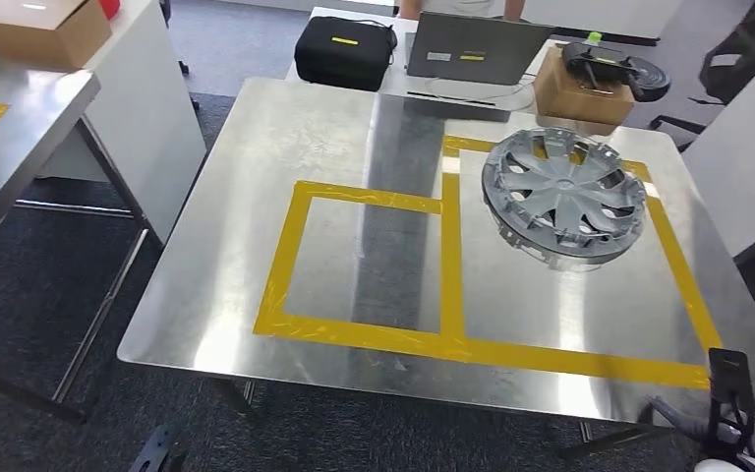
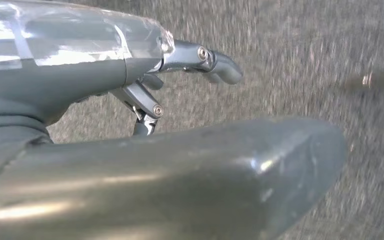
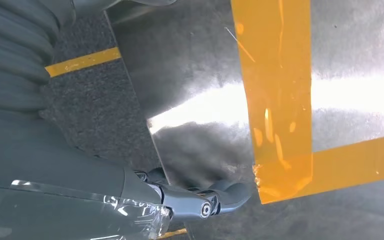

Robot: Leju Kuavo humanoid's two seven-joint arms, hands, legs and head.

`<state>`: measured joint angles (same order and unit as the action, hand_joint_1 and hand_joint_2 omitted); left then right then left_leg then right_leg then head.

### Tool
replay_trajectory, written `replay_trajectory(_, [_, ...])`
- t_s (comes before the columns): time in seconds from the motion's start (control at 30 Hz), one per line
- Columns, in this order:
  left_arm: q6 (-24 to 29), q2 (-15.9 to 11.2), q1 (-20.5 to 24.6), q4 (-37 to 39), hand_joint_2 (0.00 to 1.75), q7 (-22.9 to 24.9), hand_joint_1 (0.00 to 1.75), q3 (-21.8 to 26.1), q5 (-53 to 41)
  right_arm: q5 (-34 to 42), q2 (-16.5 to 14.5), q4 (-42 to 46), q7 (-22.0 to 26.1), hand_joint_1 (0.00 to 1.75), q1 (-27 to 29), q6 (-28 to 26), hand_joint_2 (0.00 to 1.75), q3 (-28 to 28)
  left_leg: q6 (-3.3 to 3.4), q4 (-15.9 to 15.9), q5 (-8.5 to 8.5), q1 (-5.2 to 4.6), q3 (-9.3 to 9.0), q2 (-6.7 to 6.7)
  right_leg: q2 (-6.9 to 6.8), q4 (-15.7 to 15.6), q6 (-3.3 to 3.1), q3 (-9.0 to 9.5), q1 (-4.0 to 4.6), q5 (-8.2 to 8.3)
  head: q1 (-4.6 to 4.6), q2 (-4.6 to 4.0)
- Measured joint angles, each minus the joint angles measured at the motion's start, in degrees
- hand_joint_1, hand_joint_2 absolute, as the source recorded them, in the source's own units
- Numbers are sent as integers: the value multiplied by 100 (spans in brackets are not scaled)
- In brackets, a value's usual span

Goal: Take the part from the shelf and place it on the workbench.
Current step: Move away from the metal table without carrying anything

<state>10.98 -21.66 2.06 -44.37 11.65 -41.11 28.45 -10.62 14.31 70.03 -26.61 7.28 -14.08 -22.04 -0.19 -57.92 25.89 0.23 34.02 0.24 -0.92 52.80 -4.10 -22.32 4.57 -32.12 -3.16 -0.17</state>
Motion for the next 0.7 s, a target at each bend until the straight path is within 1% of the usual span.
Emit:
replay_trajectory(0.03, [24,30,15,-12,0,10,0,-48,22,95,113,-14,-67,0,20,-18,175,87,-48,21,-49,44,5,-12,-46,-168,-58,65,82,79,19,0])
replay_trajectory(0.07, [49,46,24,-25,0,21,0,-89,45,198,205,-19,-145,0,49,-30,175,187,-87,64,-100,58,13,-34,-43,-254,-59,77,106,164,5,0])
replay_trajectory(0.1, [63,49,21,-42,0,25,0,-126,67,279,258,-27,-197,0,72,-48,175,295,-85,95,-150,65,22,-60,-49,-387,-66,100,76,277,-68,0])
replay_trajectory(0.13, [69,47,17,-58,0,21,0,-169,86,355,298,-43,-220,0,80,-76,175,403,-86,112,-140,51,39,-93,-50,-539,-79,129,33,393,-144,0])
replay_trajectory(0.17, [71,27,17,-62,0,4,0,-203,102,430,320,-70,-211,0,87,-107,175,527,-104,42,-30,34,83,-113,-58,-689,-115,143,-35,524,-202,-1])
replay_trajectory(0.2, [68,0,22,-60,0,-22,0,-232,115,493,329,-110,-161,0,84,-146,175,650,-150,-144,166,30,156,-126,-62,-804,-121,135,-126,644,-244,-1])
replay_trajectory(0.23, [61,-35,28,-50,0,-52,0,-257,124,538,342,-162,-82,0,59,-190,175,762,-243,-422,416,55,248,-122,-57,-847,-93,86,-210,721,-237,-1])
replay_trajectory(0.27, [47,-72,35,-38,0,-81,0,-273,131,564,359,-223,13,0,23,-227,175,851,-348,-746,640,107,338,-99,-49,-856,-46,22,-309,782,-204,-1])
replay_trajectory(0.3, [33,-102,37,-24,0,-102,0,-284,138,578,370,-288,104,0,-16,-256,175,914,-468,-992,754,177,378,-69,-35,-843,41,-44,-413,823,-166,0])
replay_trajectory(0.33, [21,-130,39,-9,0,-119,0,-296,146,584,384,-353,176,0,-54,-279,175,966,-605,-1094,756,267,343,-31,-19,-811,136,-113,-520,850,-120,0])
replay_trajectory(0.37, [13,-147,41,2,0,-130,0,-309,151,585,402,-411,222,0,-87,-301,175,1010,-765,-1011,661,380,208,17,-6,-742,248,-191,-637,855,-78,0])
replay_trajectory(0.4, [10,-161,49,13,0,-139,0,-326,159,617,425,-472,233,0,-104,-313,175,1063,-948,-763,536,516,-12,67,6,-610,383,-293,-755,832,-37,-1])
replay_trajectory(0.43, [10,-161,66,21,0,-144,0,-354,166,679,459,-526,197,0,-113,-313,175,1128,-1153,-538,527,620,-201,104,21,-403,535,-430,-844,781,22,-1])
replay_trajectory(0.47, [17,-146,87,27,0,-145,0,-382,175,765,500,-568,113,0,-78,-309,175,1208,-1275,-462,532,691,-263,113,43,-156,670,-560,-918,701,88,-1])
replay_trajectory(0.5, [31,-132,108,31,0,-139,0,-407,187,864,526,-599,24,0,3,-299,175,1312,-1266,-490,637,726,-235,97,60,120,802,-704,-969,607,139,-1])
replay_trajectory(0.53, [47,-115,119,33,0,-132,0,-428,198,942,555,-614,-46,0,83,-299,175,1410,-1129,-660,769,714,-123,67,70,360,904,-825,-993,534,150,1])
replay_trajectory(0.57, [62,-104,115,36,0,-124,0,-447,213,1010,595,-628,-84,0,155,-316,175,1498,-920,-824,809,723,-12,39,71,521,974,-897,-1018,483,115,0])
replay_trajectory(0.6, [71,-98,114,41,0,-120,0,-468,227,1074,642,-639,-93,0,199,-339,175,1567,-748,-896,871,726,41,28,64,636,1035,-960,-1033,454,66,-1])
replay_trajectory(0.63, [80,-100,120,49,0,-122,0,-491,242,1141,702,-651,-99,0,212,-373,175,1626,-616,-955,863,718,91,23,57,755,1032,-1008,-1040,362,-11,-1])
replay_trajectory(0.67, [88,-100,129,49,0,-125,0,-518,256,1214,761,-662,-106,0,217,-412,175,1686,-592,-963,827,712,139,17,50,929,1005,-1064,-1039,198,-109,-1])
replay_trajectory(0.7, [98,-100,144,44,0,-132,0,-539,267,1293,812,-670,-110,0,227,-450,175,1753,-648,-940,763,691,183,13,43,1187,967,-1141,-1026,-28,-217,-1])
